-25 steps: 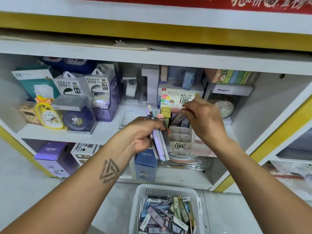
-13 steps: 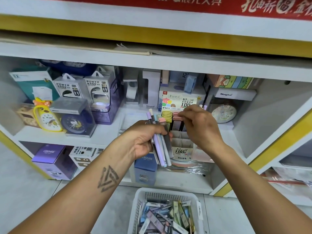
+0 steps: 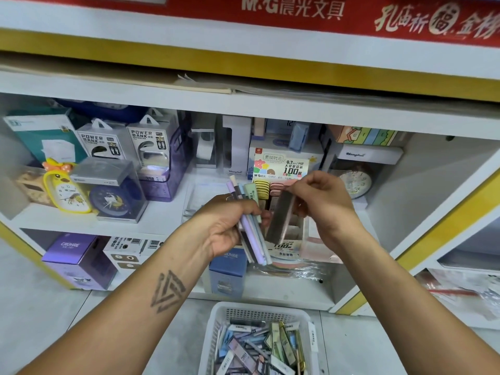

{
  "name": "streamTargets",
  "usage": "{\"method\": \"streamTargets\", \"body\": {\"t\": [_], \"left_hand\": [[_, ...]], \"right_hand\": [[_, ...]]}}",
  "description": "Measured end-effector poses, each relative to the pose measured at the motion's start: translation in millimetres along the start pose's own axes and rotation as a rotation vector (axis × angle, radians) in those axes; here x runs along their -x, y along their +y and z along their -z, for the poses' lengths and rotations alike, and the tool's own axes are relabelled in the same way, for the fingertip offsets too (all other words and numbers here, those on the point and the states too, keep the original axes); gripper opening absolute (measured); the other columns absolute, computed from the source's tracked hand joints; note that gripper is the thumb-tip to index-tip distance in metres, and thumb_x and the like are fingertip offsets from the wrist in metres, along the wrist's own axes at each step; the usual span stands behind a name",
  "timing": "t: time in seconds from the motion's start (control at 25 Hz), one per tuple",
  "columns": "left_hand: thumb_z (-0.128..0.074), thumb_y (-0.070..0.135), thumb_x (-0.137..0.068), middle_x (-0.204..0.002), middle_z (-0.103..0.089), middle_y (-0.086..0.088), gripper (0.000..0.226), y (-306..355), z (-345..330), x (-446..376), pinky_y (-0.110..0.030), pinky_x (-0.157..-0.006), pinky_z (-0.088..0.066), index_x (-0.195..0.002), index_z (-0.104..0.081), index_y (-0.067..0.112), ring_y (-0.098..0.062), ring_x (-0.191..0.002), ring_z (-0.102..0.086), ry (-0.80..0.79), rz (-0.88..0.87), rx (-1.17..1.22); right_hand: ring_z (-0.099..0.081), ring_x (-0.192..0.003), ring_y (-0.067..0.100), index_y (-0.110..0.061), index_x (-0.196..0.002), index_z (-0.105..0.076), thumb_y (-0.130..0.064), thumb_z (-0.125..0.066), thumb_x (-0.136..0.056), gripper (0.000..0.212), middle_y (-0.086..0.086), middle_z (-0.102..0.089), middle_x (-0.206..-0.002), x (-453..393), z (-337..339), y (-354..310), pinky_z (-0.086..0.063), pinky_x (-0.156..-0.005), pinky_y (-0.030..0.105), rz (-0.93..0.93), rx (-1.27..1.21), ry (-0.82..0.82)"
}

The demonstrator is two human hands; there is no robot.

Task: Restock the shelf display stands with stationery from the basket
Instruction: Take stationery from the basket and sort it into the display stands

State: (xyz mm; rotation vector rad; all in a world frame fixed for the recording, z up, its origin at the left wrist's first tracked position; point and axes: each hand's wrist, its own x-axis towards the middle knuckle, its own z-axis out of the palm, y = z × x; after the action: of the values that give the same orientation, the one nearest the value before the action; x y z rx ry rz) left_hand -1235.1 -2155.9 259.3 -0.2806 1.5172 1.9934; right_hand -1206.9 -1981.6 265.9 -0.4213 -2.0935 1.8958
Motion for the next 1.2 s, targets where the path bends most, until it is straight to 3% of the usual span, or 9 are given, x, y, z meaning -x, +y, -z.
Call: {"method": "streamTargets", "body": {"t": [0.08,0.2,0.32,0.44,0.64,0.76,0.92,1.08,1.2], "left_hand": [[-0.056,-0.012,-0.085,-0.086,-0.074,-0.022,0.015,1,4,0,-0.038,-0.067,-0.062,-0.097,-0.061,-0.004,-0.028,-0.069,-0.071,0.003,0.02,0.004],[-0.056,-0.011,-0.086,-0.08,-0.074,-0.021,0.012,2,8,-1,-0.038,-0.063,-0.062,-0.092,-0.061,-0.003,-0.025,-0.062,-0.07,0.017,0.032,-0.004],[-0.054,-0.011,-0.086,-0.076,-0.073,-0.021,0.012,3,6,0,-0.04,-0.061,-0.06,-0.091,-0.057,-0.001,-0.024,-0.058,-0.069,0.02,0.033,-0.018],[-0.054,-0.012,-0.086,-0.076,-0.073,-0.021,0.012,2,4,-1,-0.039,-0.06,-0.06,-0.091,-0.056,-0.001,-0.024,-0.058,-0.068,0.02,0.036,-0.028],[-0.055,-0.013,-0.085,-0.079,-0.073,-0.023,0.016,2,6,-1,-0.038,-0.064,-0.06,-0.097,-0.056,-0.003,-0.026,-0.062,-0.068,0.005,0.043,-0.026],[-0.055,-0.013,-0.085,-0.081,-0.073,-0.024,0.015,3,7,0,-0.036,-0.063,-0.061,-0.097,-0.055,-0.003,-0.027,-0.063,-0.069,-0.004,0.047,-0.024],[-0.055,-0.013,-0.085,-0.081,-0.072,-0.026,0.014,2,7,1,-0.034,-0.061,-0.061,-0.096,-0.055,-0.004,-0.028,-0.063,-0.07,-0.017,0.046,-0.025],[-0.055,-0.013,-0.084,-0.082,-0.072,-0.026,0.016,1,4,2,-0.035,-0.064,-0.061,-0.097,-0.055,-0.004,-0.028,-0.062,-0.07,-0.038,0.045,-0.033],[-0.056,-0.012,-0.083,-0.088,-0.073,-0.027,0.021,0,4,1,-0.04,-0.073,-0.061,-0.103,-0.057,-0.005,-0.03,-0.067,-0.071,-0.036,0.053,-0.027]], "right_hand": [[-0.048,-0.043,0.015,-0.005,-0.079,-0.057,0.0,-0.071,-0.084,0.016,0.013,-0.06,-0.059,-3,11,-3,-0.037,-0.04,0.024,0.061,-0.018,0.053],[-0.052,-0.055,0.014,-0.014,-0.091,-0.065,0.003,-0.068,-0.085,0.019,0.019,-0.067,-0.079,0,20,-4,-0.044,-0.047,0.022,0.145,0.1,-0.037],[-0.061,-0.067,0.017,-0.015,-0.089,-0.073,-0.011,-0.084,-0.077,0.017,0.01,-0.068,-0.094,1,22,-2,-0.053,-0.061,0.022,0.225,0.304,-0.094],[-0.063,-0.075,0.013,-0.017,-0.088,-0.074,-0.028,-0.089,-0.068,0.027,0.001,-0.063,-0.097,-7,21,0,-0.052,-0.069,0.018,0.298,0.52,-0.054],[-0.07,-0.089,0.012,-0.013,-0.11,-0.073,-0.016,-0.077,-0.085,0.026,-0.002,-0.067,-0.105,-14,18,9,-0.057,-0.088,0.029,0.381,0.606,-0.09],[-0.068,-0.081,0.015,-0.014,-0.102,-0.075,-0.015,-0.07,-0.091,0.012,0.001,-0.07,-0.091,-11,18,11,-0.055,-0.078,0.033,0.592,0.712,-0.056],[-0.064,-0.075,0.02,-0.009,-0.103,-0.074,-0.015,-0.067,-0.094,0.013,0.004,-0.069,-0.085,-9,11,14,-0.048,-0.07,0.029,0.783,0.774,-0.026],[-0.064,-0.07,0.033,-0.007,-0.109,-0.068,-0.006,-0.068,-0.091,0.017,0.011,-0.07,-0.085,-7,4,23,-0.053,-0.06,0.039,0.761,0.856,-0.056],[-0.061,-0.065,0.036,-0.004,-0.098,-0.065,-0.004,-0.067,-0.091,0.007,0.011,-0.066,-0.082,-8,-1,29,-0.052,-0.053,0.044,0.779,0.929,-0.042]]}}
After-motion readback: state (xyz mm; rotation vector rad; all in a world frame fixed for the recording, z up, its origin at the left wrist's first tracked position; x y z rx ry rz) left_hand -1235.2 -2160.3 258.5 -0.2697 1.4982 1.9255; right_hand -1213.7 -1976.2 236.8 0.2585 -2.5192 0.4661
